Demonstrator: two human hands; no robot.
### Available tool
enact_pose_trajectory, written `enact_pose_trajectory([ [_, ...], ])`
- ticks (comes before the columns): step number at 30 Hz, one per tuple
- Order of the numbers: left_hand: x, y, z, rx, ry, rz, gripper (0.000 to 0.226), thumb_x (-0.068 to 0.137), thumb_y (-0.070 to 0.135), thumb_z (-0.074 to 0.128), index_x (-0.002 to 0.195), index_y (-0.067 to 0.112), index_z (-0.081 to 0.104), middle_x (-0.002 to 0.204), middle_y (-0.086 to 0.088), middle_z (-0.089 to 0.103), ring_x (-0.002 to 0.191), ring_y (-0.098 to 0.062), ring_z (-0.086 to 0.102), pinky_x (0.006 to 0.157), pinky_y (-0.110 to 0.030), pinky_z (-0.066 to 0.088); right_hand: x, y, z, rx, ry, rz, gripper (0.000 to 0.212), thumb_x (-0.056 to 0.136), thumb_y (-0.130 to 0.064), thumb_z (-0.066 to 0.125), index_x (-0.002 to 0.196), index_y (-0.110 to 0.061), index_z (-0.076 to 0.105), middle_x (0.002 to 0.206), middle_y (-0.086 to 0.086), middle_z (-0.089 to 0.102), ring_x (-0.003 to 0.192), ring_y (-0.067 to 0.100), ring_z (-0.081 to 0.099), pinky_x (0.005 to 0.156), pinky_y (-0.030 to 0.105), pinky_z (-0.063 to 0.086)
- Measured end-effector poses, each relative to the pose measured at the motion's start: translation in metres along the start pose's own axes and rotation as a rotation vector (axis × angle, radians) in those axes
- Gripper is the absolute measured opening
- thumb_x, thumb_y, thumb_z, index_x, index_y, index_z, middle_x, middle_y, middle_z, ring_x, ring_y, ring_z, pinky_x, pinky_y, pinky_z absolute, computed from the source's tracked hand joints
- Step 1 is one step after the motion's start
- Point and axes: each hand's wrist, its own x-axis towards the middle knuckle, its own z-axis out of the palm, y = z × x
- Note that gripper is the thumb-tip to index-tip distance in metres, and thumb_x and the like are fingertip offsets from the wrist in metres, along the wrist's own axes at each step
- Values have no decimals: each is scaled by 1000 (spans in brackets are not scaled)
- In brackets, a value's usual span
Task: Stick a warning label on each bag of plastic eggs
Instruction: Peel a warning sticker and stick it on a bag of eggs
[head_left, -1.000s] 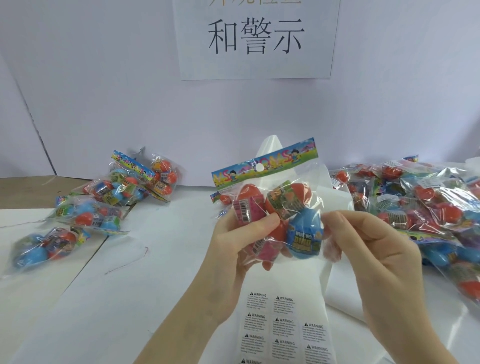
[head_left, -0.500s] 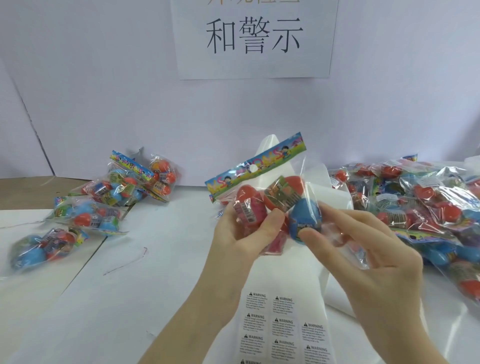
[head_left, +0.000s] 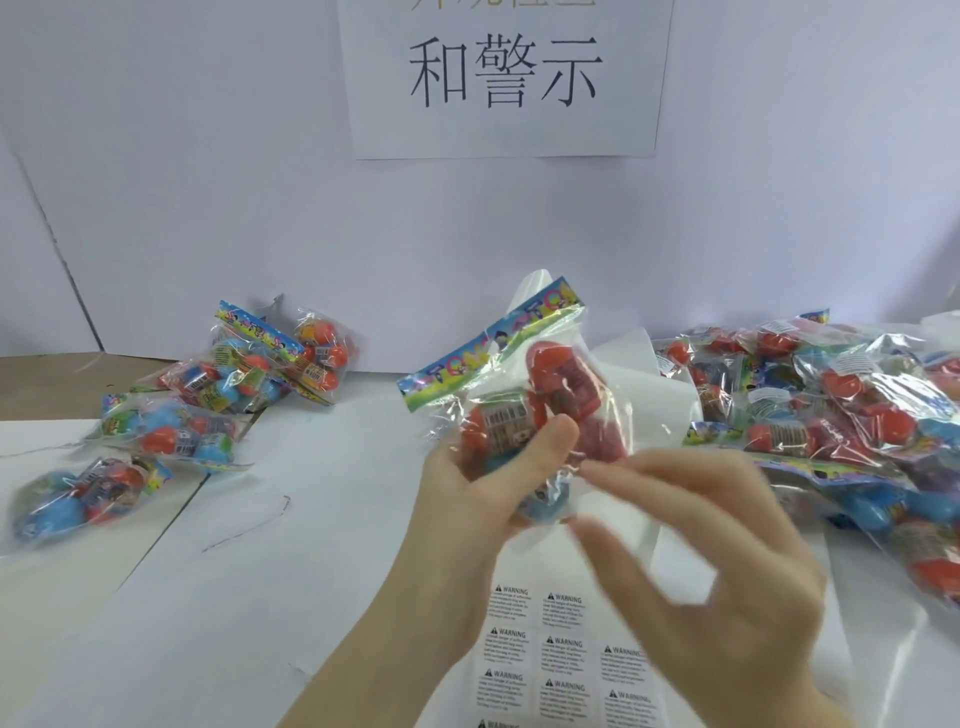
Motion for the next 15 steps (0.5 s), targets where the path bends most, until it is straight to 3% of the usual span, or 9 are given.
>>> enact_pose_trajectory([
  [3,-2,7,1,23,-19,8,24,49,12,84,69,22,77,71,0,72,56,-8,64,48,-20,50,6,3,-4,-19,88,265,23,82,-36,59,105,-30,57,101,-13,57,81,15,54,74,25,45],
  [7,-2,7,0,69,-27,34,14,59,17,74,71,22,76,71,-1,71,55,-7,62,45,-19,47,9,6,-8,355,30,600,17,75,-39,70,93,-38,72,92,-12,71,83,6,61,74,16,45],
  [11,-2,7,1,101,-17,52,14,59,18,71,72,21,75,71,-2,71,58,-9,63,45,-19,47,11,4,-8,385,34,566,23,69,-29,65,90,-36,72,79,-10,71,72,9,59,68,19,45],
  [15,-1,5,1,100,8,52,14,56,17,72,70,18,74,73,-6,71,58,-12,63,43,-19,46,9,7,-8,367,78,549,18,63,-32,69,77,-42,74,71,-10,69,65,6,55,66,14,44],
])
